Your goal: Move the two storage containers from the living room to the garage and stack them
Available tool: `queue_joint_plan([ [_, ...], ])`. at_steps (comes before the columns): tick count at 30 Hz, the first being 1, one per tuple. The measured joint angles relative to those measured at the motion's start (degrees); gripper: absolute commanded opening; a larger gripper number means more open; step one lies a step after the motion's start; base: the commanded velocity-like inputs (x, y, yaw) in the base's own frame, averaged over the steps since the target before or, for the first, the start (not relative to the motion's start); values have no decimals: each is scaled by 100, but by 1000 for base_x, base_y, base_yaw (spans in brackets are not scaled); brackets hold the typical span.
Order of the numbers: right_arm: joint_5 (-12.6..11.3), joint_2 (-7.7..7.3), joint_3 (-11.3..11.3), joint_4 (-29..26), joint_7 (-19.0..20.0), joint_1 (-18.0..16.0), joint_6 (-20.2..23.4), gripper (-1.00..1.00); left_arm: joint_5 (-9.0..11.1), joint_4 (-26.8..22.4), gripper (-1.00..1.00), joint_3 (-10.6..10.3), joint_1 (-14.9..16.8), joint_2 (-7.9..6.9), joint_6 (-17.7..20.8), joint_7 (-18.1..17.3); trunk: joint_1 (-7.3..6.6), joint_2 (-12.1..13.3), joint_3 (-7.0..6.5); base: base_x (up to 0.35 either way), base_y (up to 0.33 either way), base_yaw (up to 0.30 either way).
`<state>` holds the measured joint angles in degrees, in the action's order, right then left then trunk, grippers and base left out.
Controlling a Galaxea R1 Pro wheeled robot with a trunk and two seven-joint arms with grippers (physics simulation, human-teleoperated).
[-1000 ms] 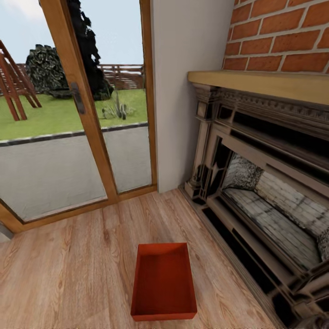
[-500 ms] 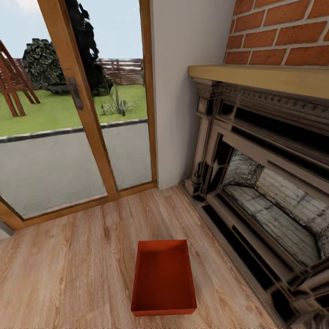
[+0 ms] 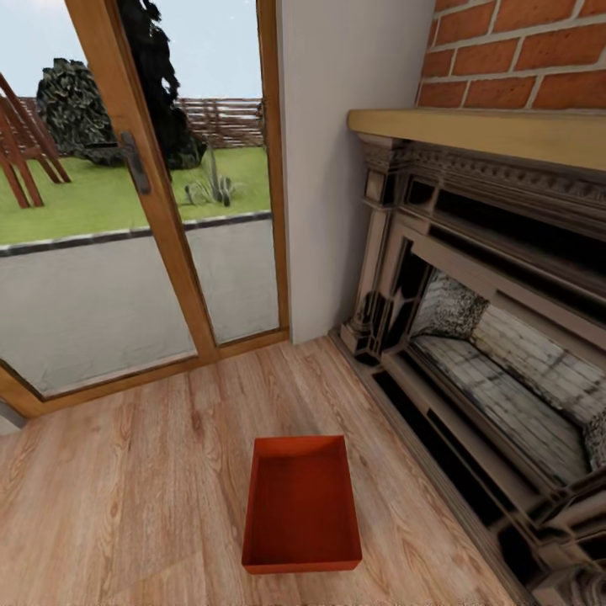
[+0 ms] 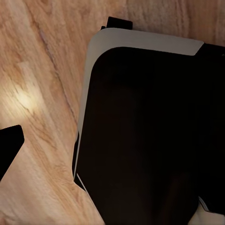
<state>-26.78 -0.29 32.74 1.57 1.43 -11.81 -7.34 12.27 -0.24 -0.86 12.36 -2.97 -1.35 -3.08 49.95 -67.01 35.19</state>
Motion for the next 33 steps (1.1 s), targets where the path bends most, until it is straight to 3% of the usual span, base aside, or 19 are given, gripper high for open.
queue_joint_plan([
  [33, 0, 0, 0, -4, 0, 0, 0, 100, 0, 0, 100, 0, 0, 0, 0, 2, 0, 0, 305, 0, 0, 0],
])
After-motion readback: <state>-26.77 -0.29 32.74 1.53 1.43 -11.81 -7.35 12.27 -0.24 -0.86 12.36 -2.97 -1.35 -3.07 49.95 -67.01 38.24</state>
